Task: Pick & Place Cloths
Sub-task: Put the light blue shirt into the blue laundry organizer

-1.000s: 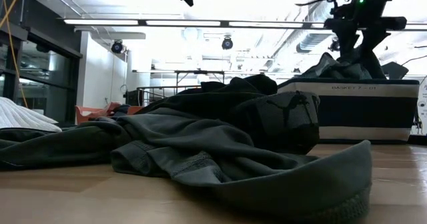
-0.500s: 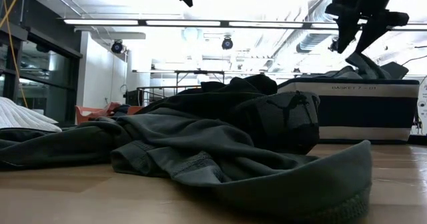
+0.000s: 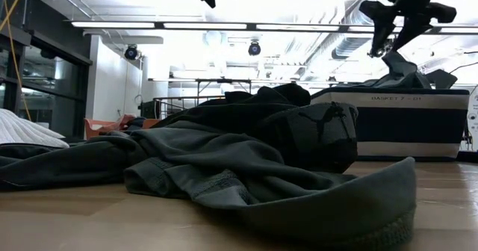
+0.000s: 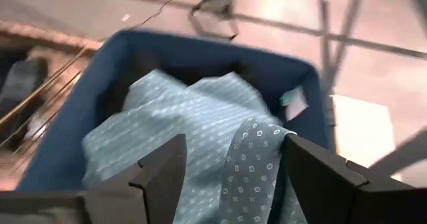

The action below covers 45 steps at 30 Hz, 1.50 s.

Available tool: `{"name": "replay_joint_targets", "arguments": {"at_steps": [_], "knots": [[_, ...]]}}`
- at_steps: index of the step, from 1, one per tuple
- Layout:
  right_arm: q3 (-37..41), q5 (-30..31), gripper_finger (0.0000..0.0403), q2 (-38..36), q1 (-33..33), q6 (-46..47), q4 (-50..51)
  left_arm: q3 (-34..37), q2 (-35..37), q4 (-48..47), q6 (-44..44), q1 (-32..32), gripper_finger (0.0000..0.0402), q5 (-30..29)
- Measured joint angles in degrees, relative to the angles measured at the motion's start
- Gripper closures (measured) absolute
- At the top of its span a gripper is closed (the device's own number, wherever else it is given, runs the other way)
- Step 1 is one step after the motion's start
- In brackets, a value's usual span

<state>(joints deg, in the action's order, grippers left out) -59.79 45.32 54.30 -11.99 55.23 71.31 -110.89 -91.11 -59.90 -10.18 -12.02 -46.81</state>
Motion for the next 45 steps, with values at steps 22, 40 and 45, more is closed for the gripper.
{"name": "replay_joint_targets", "arguments": {"at_steps": [22,40,45], "knots": [[0.0,-20.01,0.0378,0.24,0.0,3.43,15.07,0.0,0.0,-0.69,-0.01,0.01,0.008,-0.17],[0.0,-26.13,0.0381,2.64,3.46,4.93,17.46,0.0,0.0,-5.35,1.91,-0.01,0.008,-0.18],[0.0,-27.07,0.0327,3.23,6.08,4.66,18.6,0.0,0.0,-5.4,1.93,0.01,0.008,-0.18]]}}
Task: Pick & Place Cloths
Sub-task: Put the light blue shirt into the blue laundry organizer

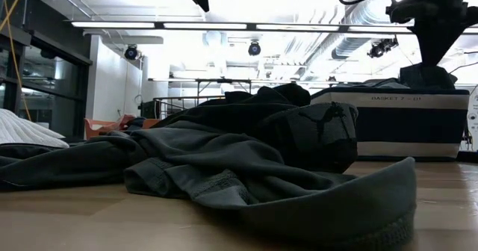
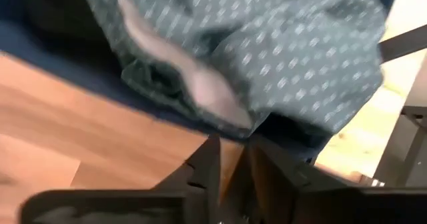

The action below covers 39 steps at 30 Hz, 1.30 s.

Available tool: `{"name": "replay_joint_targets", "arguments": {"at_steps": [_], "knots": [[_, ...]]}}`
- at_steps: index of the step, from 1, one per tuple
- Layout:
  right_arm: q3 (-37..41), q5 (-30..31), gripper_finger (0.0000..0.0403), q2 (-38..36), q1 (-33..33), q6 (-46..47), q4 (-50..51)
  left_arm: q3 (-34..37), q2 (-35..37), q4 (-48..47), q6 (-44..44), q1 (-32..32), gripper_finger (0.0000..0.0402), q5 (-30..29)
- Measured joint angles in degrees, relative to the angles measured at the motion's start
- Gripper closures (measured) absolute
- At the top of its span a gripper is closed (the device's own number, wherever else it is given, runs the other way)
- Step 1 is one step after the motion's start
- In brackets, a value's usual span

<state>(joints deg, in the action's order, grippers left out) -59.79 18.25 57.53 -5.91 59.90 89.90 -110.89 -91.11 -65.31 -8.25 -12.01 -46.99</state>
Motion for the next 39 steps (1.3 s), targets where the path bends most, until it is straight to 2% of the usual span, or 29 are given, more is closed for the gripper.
{"name": "replay_joint_targets", "arguments": {"at_steps": [4,9,12,14,20,24,26,32,35,39], "knots": [[0.0,-0.67,0.0281,0.05,1.66,1.83,0.07,0.0,0.0,-0.21,0.13,0.0,0.008,0.0],[0.0,10.06,0.0269,-0.4,3.65,8.45,0.09,0.0,0.0,-0.22,0.13,0.0,0.008,0.0],[0.0,16.79,0.0286,-1.14,4.19,13.28,0.11,0.0,0.0,-0.74,0.14,-0.01,0.008,0.0],[0.0,18.7,0.0305,-1.22,4.15,15.67,0.11,0.0,0.0,-0.93,0.3,0.0,0.008,0.0],[3.07,19.52,0.039,0.19,2.37,17.56,0.11,0.0,0.0,-0.94,1.1,0.0,0.008,0.0],[8.2,19.1,0.0399,0.94,0.5,22.11,-0.74,0.0,0.0,-0.93,1.22,0.0,0.008,0.03],[11.99,17.52,0.04,1.21,-0.54,22.56,-4.35,0.0,0.0,-0.95,1.26,0.0,0.008,0.03],[19.25,16.78,0.04,1.97,-6.33,14.7,-19.44,0.0,0.0,-1.07,1.42,-0.02,0.008,0.03],[19.94,17.54,0.04,2.35,-10.03,6.73,-29.29,-0.05,0.0,-2.32,1.58,-0.02,0.008,0.1],[20.24,14.29,0.04,3.69,-14.04,-4.67,-39.97,-0.07,0.0,-6.57,4.12,-0.02,0.008,0.14]]}}
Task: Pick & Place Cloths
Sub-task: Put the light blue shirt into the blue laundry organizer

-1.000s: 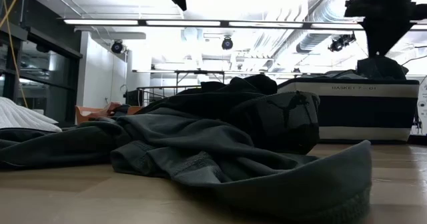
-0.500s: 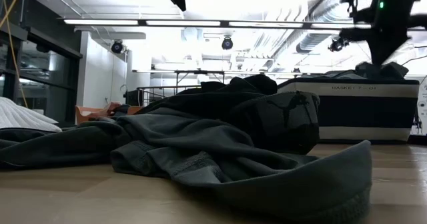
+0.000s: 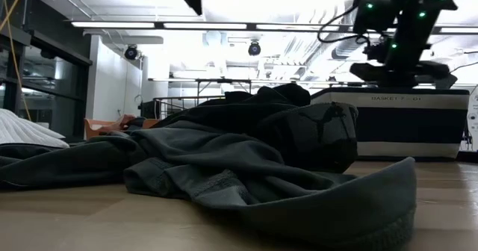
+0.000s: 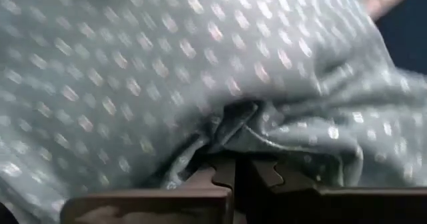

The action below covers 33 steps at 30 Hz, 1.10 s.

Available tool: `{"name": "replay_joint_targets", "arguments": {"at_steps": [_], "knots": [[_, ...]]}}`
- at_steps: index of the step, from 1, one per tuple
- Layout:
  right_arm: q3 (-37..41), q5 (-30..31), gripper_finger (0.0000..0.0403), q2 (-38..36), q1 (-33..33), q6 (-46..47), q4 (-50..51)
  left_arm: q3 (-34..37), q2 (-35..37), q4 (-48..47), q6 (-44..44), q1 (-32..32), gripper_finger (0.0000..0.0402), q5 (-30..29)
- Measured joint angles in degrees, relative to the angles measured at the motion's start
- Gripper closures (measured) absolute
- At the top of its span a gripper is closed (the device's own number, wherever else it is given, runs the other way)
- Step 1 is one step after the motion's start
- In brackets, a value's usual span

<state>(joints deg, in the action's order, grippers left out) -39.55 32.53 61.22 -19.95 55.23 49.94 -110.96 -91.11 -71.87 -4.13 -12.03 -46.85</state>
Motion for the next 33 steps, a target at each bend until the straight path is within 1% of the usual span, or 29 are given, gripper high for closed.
{"name": "replay_joint_targets", "arguments": {"at_steps": [3,6,9,12,17,19,21,25,28,33], "knots": [[0.0,-0.48,0.04,0.24,-0.88,-4.24,-3.11,0.0,0.0,-4.57,2.63,0.0,0.008,0.61],[0.0,-0.48,0.0396,-0.2,-0.87,-7.27,-4.37,0.0,0.0,-8.1,4.49,0.0,0.008,3.82],[-0.02,-0.5,0.0376,-0.66,-0.87,-9.63,-4.28,0.0,0.0,-8.8,4.82,0.04,0.008,7.32],[-0.02,-0.51,0.034,-1.61,-0.81,-10.48,-4.05,0.0,0.0,-8.26,4.82,0.04,0.008,9.85],[-0.02,-0.57,0.0259,-4.26,-0.81,-12.06,-4.31,0.0,0.0,-7.68,4.65,0.04,0.008,12.22],[-0.02,-0.95,0.0226,-5.82,-0.81,-13.17,-4.5,1.25,0.09,-6.22,4.57,0.04,0.008,13.17],[-0.02,-1.67,0.0197,-7.71,-0.81,-13.5,-4.77,4.08,0.29,-4.47,4.55,0.03,0.008,14.47],[-0.02,-3.87,0.0156,-11.49,-0.81,-14.39,-4.88,13.65,1.86,0.92,3.55,0.04,0.008,17.8],[-0.04,-6.15,0.0142,-14.2,-0.7,-15.03,-5.31,22.66,3.02,6.66,2.06,0.11,0.008,22.89],[-0.04,-7.87,0.0141,-17.69,-0.63,-17.82,-5.76,35.94,4.2,18.75,-1.97,0.83,0.008,35.95]]}}
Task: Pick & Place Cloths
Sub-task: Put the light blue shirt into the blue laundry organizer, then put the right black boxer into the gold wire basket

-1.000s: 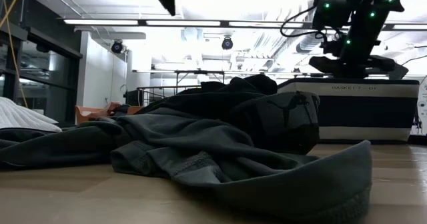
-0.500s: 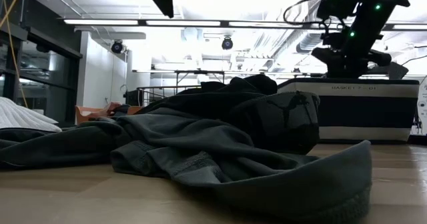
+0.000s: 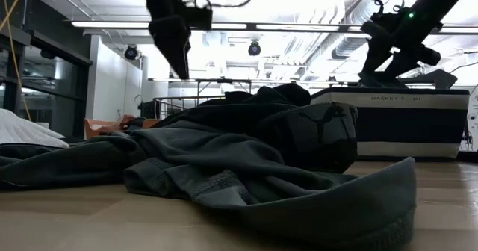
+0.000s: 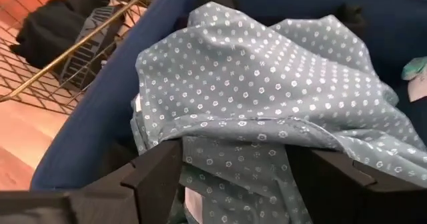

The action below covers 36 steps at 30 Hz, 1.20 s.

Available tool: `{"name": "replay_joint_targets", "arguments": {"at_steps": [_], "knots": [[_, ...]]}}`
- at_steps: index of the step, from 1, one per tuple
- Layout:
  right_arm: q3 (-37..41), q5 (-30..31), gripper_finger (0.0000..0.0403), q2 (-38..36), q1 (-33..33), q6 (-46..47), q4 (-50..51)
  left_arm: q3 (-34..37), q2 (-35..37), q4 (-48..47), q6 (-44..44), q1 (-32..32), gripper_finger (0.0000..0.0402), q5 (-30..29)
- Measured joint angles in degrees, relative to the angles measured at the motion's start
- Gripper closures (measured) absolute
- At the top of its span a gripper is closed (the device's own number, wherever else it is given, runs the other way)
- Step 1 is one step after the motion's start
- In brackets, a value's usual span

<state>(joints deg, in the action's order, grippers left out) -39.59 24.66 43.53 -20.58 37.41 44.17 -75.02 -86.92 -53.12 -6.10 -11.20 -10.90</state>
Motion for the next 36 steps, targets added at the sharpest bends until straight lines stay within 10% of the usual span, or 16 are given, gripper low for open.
{"name": "replay_joint_targets", "arguments": {"at_steps": [17,36], "knots": [[0.0,0.64,0.0144,-2.34,11.44,-12.22,-16.42,19.65,0.13,31.07,-7.83,3.07,0.008,33.3],[0.0,5.66,0.0144,4.19,19.21,-11.65,-19.69,19.62,-9.67,38.68,-7.04,8.22,0.0122,38.74]]}}
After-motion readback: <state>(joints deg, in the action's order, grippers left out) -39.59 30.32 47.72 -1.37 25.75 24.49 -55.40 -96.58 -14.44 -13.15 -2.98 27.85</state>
